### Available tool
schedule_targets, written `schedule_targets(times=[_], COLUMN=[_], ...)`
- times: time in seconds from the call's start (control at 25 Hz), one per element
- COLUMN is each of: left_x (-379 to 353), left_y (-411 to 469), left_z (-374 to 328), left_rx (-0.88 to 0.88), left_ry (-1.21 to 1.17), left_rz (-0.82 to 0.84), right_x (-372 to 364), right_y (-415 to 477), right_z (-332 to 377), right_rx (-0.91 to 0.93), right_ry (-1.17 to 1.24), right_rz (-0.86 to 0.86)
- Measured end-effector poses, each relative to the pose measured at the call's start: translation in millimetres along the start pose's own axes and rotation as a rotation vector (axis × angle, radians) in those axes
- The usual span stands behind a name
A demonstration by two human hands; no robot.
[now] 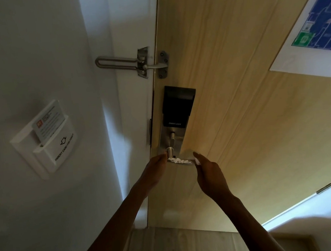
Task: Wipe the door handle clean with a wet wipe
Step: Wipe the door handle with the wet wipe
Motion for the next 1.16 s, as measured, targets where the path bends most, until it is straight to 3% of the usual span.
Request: schedule_targets(times=[0.12,0.36,0.52,0.72,0.88,1.04,1.16], left_x=[0,3,4,2,2,2,0], left_y=[0,3,1,1,4,5,5], left_z=[1,5,4,2,5,9,8], left_rx=[0.02,0.043,0.029,0.003,0.004,0.005,0.007], left_ry=[-0.001,-0.014,-0.038,-0.049,-0.063,-0.078,-0.117], left_rz=[0.001,0.028,0.051,0.077,0.069,0.065,0.089], right_x=[2,-26,-20,-27,-11,-30,-8], right_y=[0,-9,-4,-13,-5,-12,-9], right_z=[13,34,19,33,11,38,1], right_rx=[-0.039,0.175,0.082,0.161,0.062,0.161,0.1], right_ry=[0.002,-0.193,-0.196,-0.201,-0.182,-0.148,-0.208], right_rz=[-0.069,0.048,0.041,0.088,0.043,0.11,0.107])
Point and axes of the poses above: each hand's wrist, its own y-axis towards the middle knuckle, its own x-axis out of the back of the hand, z = x × y, the point moved 10 cm from there along y, towards the middle knuckle, and after that the axes turned 3 degrees about y, right-handed, at the moved point
